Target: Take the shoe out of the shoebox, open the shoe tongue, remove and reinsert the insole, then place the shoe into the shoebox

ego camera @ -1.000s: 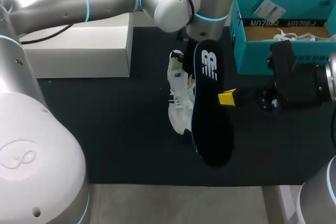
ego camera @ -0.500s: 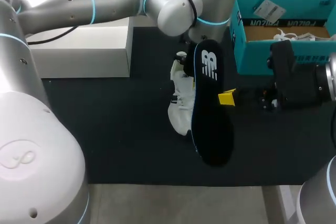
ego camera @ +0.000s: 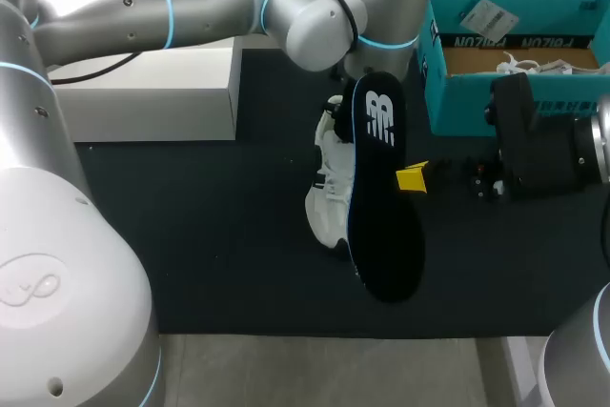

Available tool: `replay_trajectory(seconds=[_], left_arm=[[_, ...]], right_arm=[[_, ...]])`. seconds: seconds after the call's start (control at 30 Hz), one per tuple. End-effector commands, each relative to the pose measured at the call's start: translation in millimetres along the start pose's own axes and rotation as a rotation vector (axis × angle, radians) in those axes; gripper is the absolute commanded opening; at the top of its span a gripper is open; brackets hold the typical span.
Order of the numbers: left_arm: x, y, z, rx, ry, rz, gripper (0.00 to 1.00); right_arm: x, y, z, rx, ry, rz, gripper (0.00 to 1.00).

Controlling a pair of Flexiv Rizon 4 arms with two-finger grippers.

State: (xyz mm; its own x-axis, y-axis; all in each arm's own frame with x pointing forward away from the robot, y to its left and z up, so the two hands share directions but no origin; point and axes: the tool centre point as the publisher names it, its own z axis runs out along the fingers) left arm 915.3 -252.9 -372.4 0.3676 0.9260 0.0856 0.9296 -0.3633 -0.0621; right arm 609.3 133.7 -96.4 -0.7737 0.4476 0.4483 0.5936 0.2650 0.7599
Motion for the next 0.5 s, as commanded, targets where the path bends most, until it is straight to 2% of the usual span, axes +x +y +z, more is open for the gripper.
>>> replay_trajectory(seconds=[0.03, 0.13, 0.17, 0.2, 0.23, 0.27, 0.5], left_arm=[[-4.2, -0.3, 0.0, 0.003, 0.011, -0.006, 0.0], [-4.6, -0.7, 0.2, 0.007, 0.003, -0.025, 0.0], [-4.6, -0.6, 0.0, 0.008, 0.0, -0.025, 0.19], [-4.9, -0.6, -0.6, 0.01, -0.002, -0.029, 0.5], [-5.0, -1.1, -2.0, 0.007, -0.007, -0.034, 0.95], [-5.2, -1.9, -3.4, 0.003, -0.013, -0.04, 1.0], [0.5, -5.0, -14.0, -0.01, -0.077, -0.122, 1.0]], right_arm=[[2.8, -2.7, 0.8, -0.004, -0.007, 0.001, 0.0], [2.8, -2.7, 0.8, -0.004, -0.007, 0.001, 0.0], [2.8, -2.7, 0.8, -0.004, -0.007, 0.001, 0.0], [2.8, -2.7, 0.8, -0.004, -0.007, 0.001, 0.0], [2.8, -2.7, 0.8, -0.004, -0.007, 0.001, 0.0], [2.8, -2.7, 0.8, -0.004, -0.007, 0.001, 0.0], [2.8, -2.7, 0.8, -0.004, -0.007, 0.001, 0.0]])
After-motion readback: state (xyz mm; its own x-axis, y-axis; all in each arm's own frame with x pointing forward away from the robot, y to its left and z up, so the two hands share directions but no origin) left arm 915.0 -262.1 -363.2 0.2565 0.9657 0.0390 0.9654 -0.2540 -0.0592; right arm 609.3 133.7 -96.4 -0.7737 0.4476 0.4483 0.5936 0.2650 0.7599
